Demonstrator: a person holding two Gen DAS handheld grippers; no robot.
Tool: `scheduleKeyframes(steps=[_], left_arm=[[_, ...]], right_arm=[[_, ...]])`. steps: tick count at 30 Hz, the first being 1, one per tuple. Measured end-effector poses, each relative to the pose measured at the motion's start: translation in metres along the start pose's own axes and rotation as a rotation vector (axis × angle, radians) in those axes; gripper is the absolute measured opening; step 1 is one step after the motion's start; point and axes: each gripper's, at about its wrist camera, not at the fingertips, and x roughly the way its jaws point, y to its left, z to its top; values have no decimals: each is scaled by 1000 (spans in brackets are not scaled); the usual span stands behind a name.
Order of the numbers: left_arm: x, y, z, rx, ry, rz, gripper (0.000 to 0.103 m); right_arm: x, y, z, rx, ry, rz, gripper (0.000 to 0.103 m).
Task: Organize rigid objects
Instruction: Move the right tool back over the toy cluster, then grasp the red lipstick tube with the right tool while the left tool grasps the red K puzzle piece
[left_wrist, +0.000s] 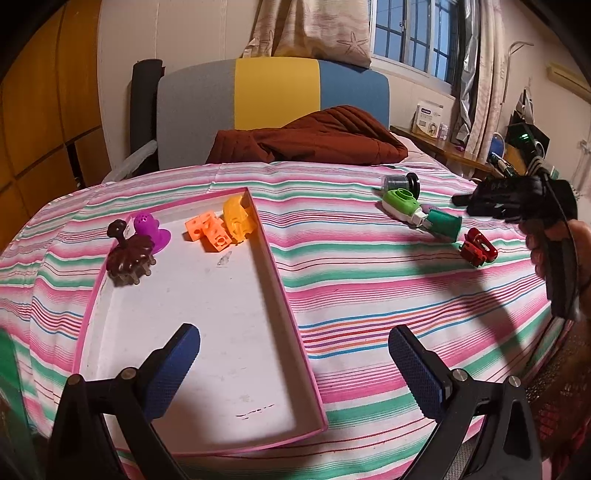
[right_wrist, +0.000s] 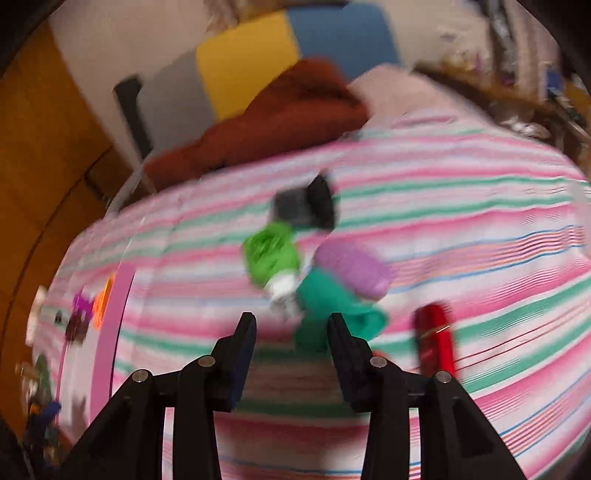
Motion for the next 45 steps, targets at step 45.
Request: scheduleKeyframes(steps=[45], left_arm=[[104, -205, 73, 421, 13, -279, 102]], right_arm=[[-4, -131, -27, 537, 117, -420, 26]])
